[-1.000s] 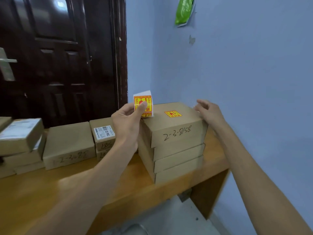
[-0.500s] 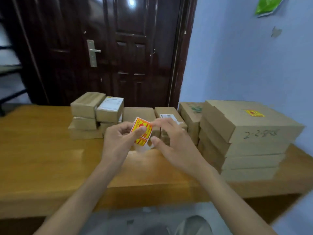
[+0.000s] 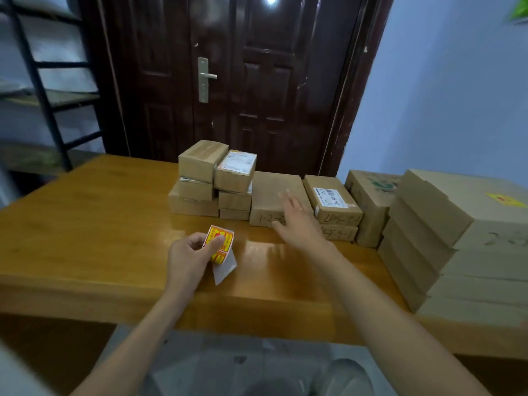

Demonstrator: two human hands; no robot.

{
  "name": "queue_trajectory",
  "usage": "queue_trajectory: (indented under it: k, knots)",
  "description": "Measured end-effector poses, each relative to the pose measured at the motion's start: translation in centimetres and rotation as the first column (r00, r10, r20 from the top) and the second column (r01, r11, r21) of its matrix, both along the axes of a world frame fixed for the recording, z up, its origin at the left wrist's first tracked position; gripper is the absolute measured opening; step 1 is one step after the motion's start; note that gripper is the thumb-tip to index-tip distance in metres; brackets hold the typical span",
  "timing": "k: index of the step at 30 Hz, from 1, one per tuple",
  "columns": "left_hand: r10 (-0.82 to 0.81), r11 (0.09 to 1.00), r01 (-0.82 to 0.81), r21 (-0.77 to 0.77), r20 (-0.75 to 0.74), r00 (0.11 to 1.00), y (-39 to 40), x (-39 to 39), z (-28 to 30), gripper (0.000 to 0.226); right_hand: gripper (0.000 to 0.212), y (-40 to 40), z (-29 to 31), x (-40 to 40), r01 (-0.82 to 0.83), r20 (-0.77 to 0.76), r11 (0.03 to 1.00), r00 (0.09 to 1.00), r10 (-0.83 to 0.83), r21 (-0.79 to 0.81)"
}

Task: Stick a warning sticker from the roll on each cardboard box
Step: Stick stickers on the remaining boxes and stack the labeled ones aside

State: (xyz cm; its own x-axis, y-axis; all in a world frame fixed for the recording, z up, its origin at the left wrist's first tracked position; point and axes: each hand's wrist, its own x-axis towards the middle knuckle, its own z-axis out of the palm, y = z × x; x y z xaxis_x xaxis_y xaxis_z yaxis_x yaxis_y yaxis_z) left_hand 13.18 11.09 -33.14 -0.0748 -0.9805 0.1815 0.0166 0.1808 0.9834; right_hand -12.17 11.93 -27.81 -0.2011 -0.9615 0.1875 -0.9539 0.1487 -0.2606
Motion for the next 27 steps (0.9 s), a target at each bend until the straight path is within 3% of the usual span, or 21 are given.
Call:
queue_trajectory:
  k: [3, 6, 11, 14, 18, 22, 25, 27]
  knots:
    - [-0.025, 1.0, 0.025, 0.017, -0.014, 1.0, 0.0, -0.2, -0.4, 0.019, 0.079, -2.6, -1.4, -1.3, -0.012, -0.127, 0.998, 0.992, 0.02, 0.057]
    - [-0.04, 0.999, 0.04, -0.003, -0.002, 0.999, 0.2, -0.3, -0.3, 0.02, 0.076, -2.9, -3.0, -0.6, 0.028, -0.244, 0.999, 0.969, -0.036, -0.036]
    - [0.053, 0.998, -0.054, -0.012, -0.089, 0.995, 0.2, 0.5, -0.8, 0.019, 0.073, 1.6, -4.8, 1.6, 0.007, -0.288, 0.982, 0.956, -0.062, -0.188]
    - [0.128, 0.992, -0.128, 0.008, -0.127, 0.984, 0.3, 0.3, -0.8, 0.019, 0.07, 5.7, -5.3, 3.0, -0.016, -0.239, 0.971, 0.97, -0.043, -0.239]
    - [0.177, 0.984, -0.172, 0.041, -0.198, 0.964, 0.4, 0.2, -0.6, 0.012, 0.074, 10.5, -5.2, 4.1, -0.016, -0.204, 0.986, 0.979, -0.018, -0.168]
    - [0.183, 0.983, -0.177, 0.047, -0.207, 0.961, 0.5, 0.4, -0.6, 0.012, 0.065, 15.1, -4.6, 3.7, -0.064, -0.14, 0.987, 0.989, 0.043, -0.149]
    - [0.174, 0.985, -0.167, 0.051, -0.201, 0.964, 0.6, 0.4, -0.5, 0.01, 0.057, 18.0, -4.8, 1.9, -0.104, -0.043, 0.975, 0.994, 0.097, -0.197]
    - [0.173, 0.985, -0.165, 0.054, -0.197, 0.965, 0.7, 0.4, -0.5, 0.009, 0.047, 18.6, -4.8, -0.2, -0.074, 0.114, 0.964, 0.988, 0.107, -0.256]
